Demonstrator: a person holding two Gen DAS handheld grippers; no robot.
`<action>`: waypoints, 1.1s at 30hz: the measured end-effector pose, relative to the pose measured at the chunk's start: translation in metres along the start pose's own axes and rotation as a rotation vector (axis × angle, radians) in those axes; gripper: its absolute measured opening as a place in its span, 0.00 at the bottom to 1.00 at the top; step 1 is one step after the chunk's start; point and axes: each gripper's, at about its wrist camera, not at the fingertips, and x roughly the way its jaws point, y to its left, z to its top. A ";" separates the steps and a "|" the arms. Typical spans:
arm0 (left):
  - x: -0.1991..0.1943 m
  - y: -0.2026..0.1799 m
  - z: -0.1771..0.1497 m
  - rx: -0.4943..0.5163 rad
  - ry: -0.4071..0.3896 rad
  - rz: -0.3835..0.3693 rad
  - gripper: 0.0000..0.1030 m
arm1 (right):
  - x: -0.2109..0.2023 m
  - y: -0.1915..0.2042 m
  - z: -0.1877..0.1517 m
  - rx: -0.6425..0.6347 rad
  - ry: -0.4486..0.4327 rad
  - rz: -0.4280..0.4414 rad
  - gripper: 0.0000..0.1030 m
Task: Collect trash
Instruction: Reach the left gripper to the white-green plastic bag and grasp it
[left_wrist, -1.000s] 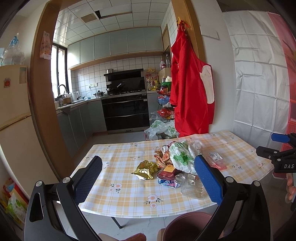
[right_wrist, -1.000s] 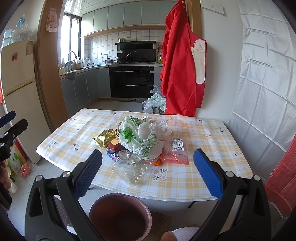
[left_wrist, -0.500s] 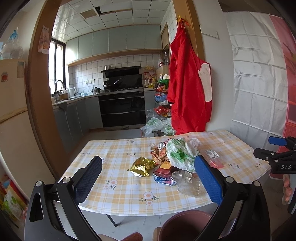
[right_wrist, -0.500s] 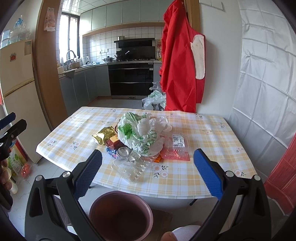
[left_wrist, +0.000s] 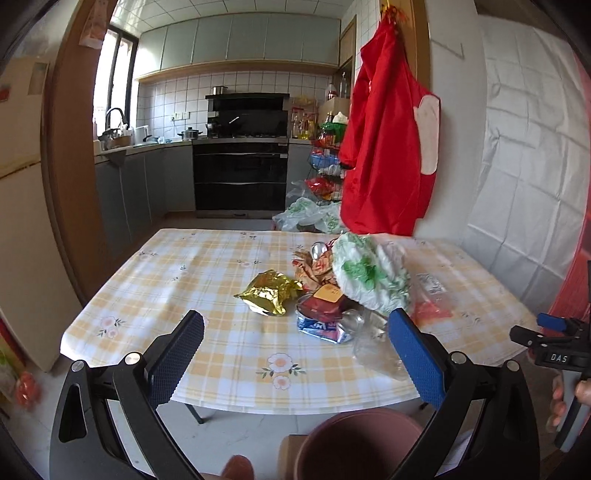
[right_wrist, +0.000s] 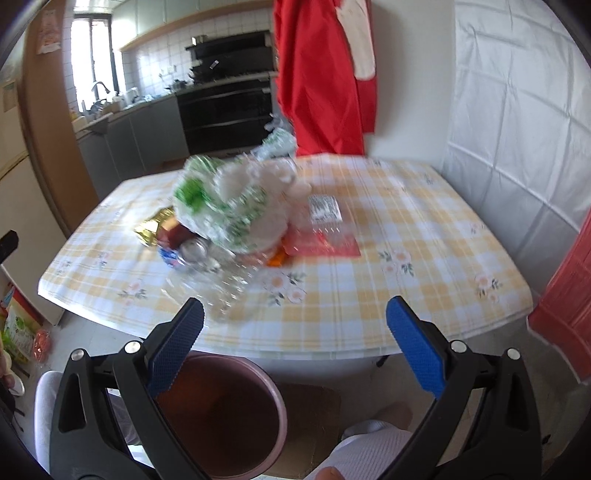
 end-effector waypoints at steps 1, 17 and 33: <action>0.006 -0.002 -0.001 0.007 0.008 0.003 0.95 | 0.007 -0.003 -0.002 0.004 0.008 -0.005 0.95; 0.241 -0.077 0.049 -0.049 0.326 -0.210 0.95 | 0.094 -0.035 -0.005 0.068 0.109 0.053 0.94; 0.290 -0.098 0.048 -0.113 0.402 -0.316 0.16 | 0.121 -0.041 -0.022 0.081 0.186 0.163 0.94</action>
